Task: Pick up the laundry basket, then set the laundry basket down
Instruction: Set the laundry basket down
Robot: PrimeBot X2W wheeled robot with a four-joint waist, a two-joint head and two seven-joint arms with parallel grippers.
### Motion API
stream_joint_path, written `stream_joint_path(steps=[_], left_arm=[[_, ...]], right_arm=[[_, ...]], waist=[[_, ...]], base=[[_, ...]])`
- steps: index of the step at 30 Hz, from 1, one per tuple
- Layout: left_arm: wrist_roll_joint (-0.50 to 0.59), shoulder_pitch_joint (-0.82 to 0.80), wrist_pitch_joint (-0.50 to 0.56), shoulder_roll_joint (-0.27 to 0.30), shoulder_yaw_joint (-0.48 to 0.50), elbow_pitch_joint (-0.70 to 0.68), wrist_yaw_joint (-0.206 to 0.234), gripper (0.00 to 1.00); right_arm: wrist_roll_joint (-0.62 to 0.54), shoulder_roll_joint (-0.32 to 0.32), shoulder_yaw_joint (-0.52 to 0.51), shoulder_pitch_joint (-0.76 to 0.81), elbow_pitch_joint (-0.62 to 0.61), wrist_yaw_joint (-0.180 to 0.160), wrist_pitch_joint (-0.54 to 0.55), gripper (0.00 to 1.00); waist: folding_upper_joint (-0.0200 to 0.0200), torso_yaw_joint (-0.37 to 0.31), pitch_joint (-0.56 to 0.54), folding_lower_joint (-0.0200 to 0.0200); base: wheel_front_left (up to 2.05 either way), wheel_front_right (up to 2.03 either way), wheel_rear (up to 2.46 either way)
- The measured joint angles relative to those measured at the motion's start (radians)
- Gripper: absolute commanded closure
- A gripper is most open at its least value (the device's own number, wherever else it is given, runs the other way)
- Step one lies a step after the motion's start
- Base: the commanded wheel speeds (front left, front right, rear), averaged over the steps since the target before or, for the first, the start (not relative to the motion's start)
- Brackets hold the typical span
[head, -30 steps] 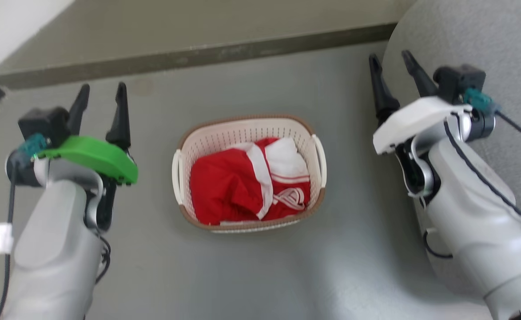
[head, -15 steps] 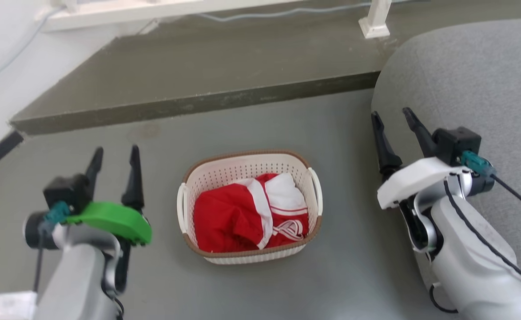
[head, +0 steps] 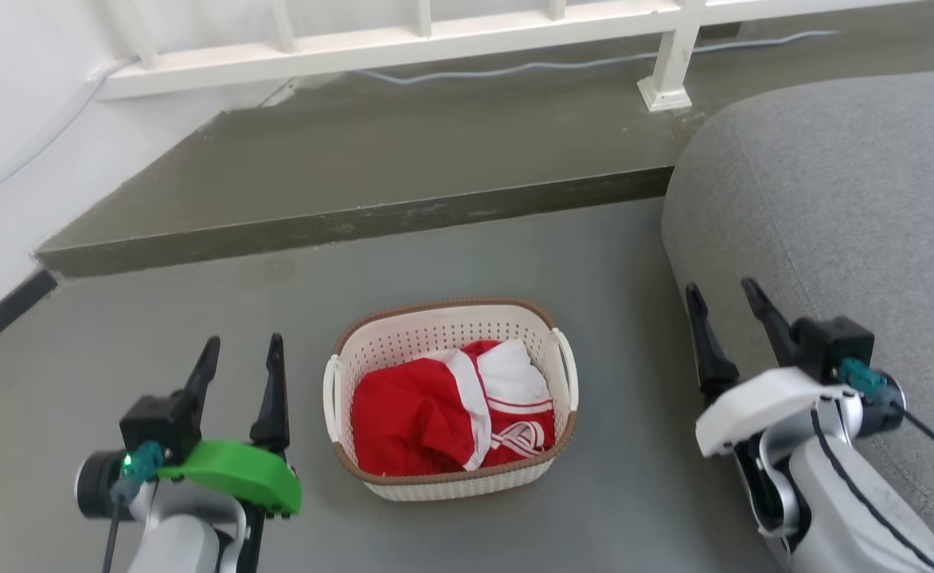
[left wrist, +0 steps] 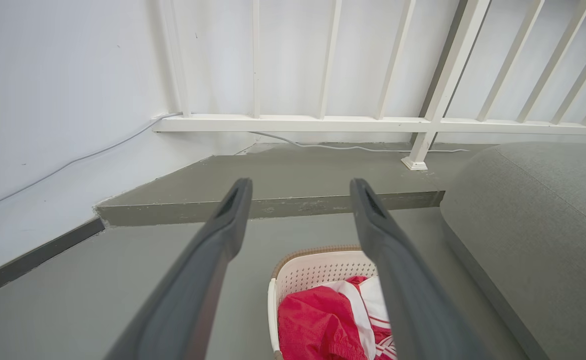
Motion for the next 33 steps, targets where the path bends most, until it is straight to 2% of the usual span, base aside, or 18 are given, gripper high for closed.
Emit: stream_joint_path(steps=[14, 33], left_arm=[[0.020, 0.129, 0.000, 0.000, 0.008, -0.091, 0.030, 0.00], [0.049, 0.203, 0.000, 0.000, 0.012, -0.165, 0.040, 0.00]], right_arm=[[-0.045, 0.016, -0.016, 0.117, -0.074, -0.001, 0.000, 0.00], [-0.087, 0.017, -0.039, 0.188, -0.121, -0.001, 0.000, 0.00]], waist=[[0.0000, 0.000, -0.030, 0.0000], [0.0000, -0.003, -0.025, 0.0000]], base=[[0.00, 0.00, 0.00], [0.00, 0.00, 0.00]])
